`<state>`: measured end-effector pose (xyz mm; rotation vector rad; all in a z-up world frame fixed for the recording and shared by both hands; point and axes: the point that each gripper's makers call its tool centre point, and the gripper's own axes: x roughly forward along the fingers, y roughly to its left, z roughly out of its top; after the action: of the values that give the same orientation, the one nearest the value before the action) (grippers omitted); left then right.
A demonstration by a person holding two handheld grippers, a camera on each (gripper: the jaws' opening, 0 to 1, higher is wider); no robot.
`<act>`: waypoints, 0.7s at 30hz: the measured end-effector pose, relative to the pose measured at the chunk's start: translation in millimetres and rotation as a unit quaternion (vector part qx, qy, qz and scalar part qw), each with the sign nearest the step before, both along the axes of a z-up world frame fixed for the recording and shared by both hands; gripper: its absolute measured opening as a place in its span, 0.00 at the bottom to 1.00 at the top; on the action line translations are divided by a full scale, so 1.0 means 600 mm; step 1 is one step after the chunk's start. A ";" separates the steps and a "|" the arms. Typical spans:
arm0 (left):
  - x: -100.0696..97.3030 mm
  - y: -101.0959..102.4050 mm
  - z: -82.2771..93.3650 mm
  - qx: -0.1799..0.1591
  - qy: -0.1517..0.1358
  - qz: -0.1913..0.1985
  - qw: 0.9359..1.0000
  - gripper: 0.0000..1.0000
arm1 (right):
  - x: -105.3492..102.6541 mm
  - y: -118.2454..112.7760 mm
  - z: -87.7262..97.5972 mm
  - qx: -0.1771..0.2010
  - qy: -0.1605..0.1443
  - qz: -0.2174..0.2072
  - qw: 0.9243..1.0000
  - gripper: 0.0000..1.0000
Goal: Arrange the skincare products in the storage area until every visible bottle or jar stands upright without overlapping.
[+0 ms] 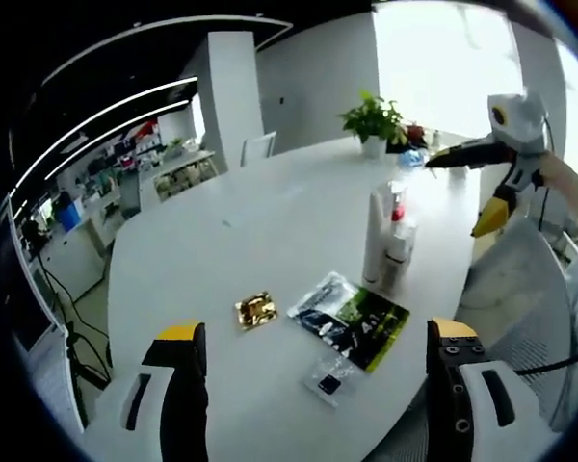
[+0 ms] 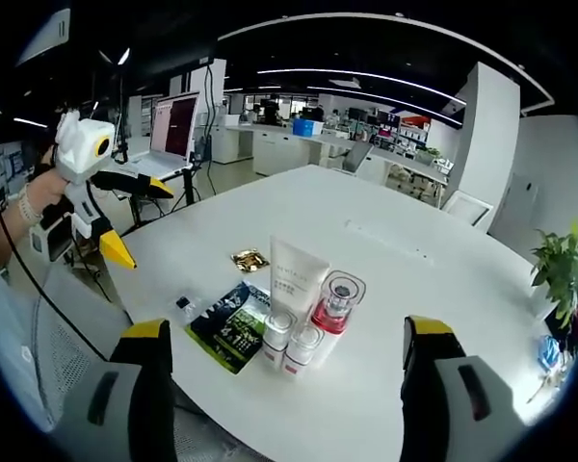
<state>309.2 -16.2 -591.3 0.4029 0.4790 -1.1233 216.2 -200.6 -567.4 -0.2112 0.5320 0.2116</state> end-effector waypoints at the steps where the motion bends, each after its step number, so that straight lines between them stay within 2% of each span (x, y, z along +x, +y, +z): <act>1: 0.000 0.000 0.000 -0.001 0.000 0.000 1.000 0.92 | 0.000 -0.001 0.000 -0.001 -0.001 -0.001 1.000 1.00; 8: 0.003 0.001 -0.008 -0.001 0.008 0.000 1.000 0.97 | 0.002 -0.002 0.001 -0.003 0.001 0.000 1.000 1.00; 13: 0.007 0.003 -0.020 0.006 0.011 0.001 1.000 0.97 | 0.003 -0.003 0.004 -0.003 -0.001 -0.002 1.000 1.00; 21: 0.014 0.004 -0.022 0.010 0.014 -0.001 1.000 0.97 | 0.005 -0.005 -0.002 -0.005 0.006 -0.004 1.000 1.00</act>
<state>317.3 -14.1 -604.7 0.4062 0.5139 -1.1285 219.4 -203.9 -568.9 -0.2187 0.5454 0.2027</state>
